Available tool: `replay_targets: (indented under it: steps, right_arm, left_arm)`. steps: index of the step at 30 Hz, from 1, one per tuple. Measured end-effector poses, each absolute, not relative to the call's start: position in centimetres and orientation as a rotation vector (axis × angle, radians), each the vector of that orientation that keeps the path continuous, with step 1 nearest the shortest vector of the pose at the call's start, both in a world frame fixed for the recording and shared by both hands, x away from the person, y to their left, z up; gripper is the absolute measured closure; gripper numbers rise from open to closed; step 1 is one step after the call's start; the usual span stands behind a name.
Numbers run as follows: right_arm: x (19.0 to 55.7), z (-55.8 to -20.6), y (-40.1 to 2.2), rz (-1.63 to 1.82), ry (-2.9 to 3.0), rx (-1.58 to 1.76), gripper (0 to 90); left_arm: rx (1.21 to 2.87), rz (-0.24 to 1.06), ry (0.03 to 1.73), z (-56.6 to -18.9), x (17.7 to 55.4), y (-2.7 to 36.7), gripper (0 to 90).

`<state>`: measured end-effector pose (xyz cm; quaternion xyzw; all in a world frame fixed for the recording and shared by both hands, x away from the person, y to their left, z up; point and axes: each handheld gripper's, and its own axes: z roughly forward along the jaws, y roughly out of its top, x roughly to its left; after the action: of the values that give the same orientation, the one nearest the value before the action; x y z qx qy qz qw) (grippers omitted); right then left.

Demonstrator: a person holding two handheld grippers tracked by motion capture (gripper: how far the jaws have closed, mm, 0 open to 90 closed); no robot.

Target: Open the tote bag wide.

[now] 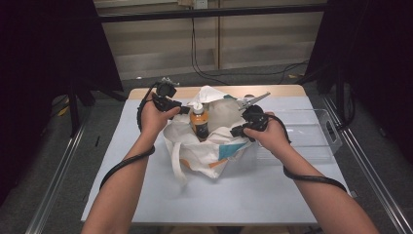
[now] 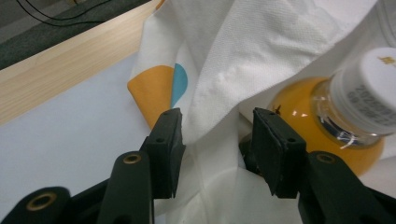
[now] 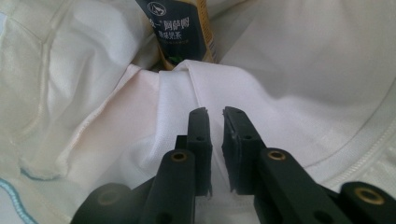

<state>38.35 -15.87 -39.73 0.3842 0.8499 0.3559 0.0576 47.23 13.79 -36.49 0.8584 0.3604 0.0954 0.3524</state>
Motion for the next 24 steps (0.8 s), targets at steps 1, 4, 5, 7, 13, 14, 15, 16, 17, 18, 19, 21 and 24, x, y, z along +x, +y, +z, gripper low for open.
replay_targets:
  steps: [1,4,5,7,13,14,15,16,17,18,19,21,24]
  right_arm:
    - [38.4,-39.7,-15.9,1.081,2.577,1.161,80.1]
    - [38.3,-39.5,-15.8,1.078,2.575,1.169,78.1]
    - [38.3,-39.5,-15.9,1.082,2.575,1.158,77.5]
    - [38.3,-39.4,-15.8,1.084,2.575,1.159,75.5]
    - [38.3,-39.4,-15.7,1.091,2.57,1.171,67.2]
    - [38.3,-39.4,-15.6,1.096,2.569,1.171,65.5]
    - [38.3,-39.4,-15.5,1.098,2.572,1.168,63.7]
    - [38.3,-39.4,-15.5,1.102,2.577,1.16,62.0]
    - [38.3,-39.4,-15.4,1.104,2.579,1.154,60.2]
    - [38.3,-39.3,-15.3,1.099,2.58,1.159,58.2]
    - [38.3,-39.3,-15.3,1.103,2.581,1.149,56.1]
    - [38.3,-39.2,-15.1,1.1,2.579,1.161,52.5]
    - [38.4,-39.2,-14.9,1.111,2.576,1.153,48.7]
  left_arm:
    - [2.22,0.246,0.936,-36.5,47.2,13.8,52.7]
    - [2.242,0.234,0.919,-36.2,47.0,13.9,52.2]
    - [2.231,0.234,0.932,-36.3,46.9,13.9,51.8]
    - [2.244,0.226,0.919,-36.2,46.8,14.1,51.0]
    - [2.24,0.219,0.941,-35.9,46.0,14.4,45.5]
    - [2.246,0.206,0.933,-35.9,46.0,14.5,44.1]
    - [2.252,0.207,0.933,-35.8,45.9,14.7,42.7]
    - [2.237,0.207,0.943,-35.8,45.7,14.7,41.5]
    - [2.252,0.202,0.932,-35.7,45.7,14.9,40.5]
    - [2.243,0.207,0.949,-35.7,45.5,14.9,39.1]
    - [2.239,0.205,0.95,-35.7,45.4,15.0,38.0]
    - [2.257,0.201,0.945,-35.5,45.3,15.4,34.6]
    - [2.238,0.191,0.953,-35.4,45.0,15.6,31.9]
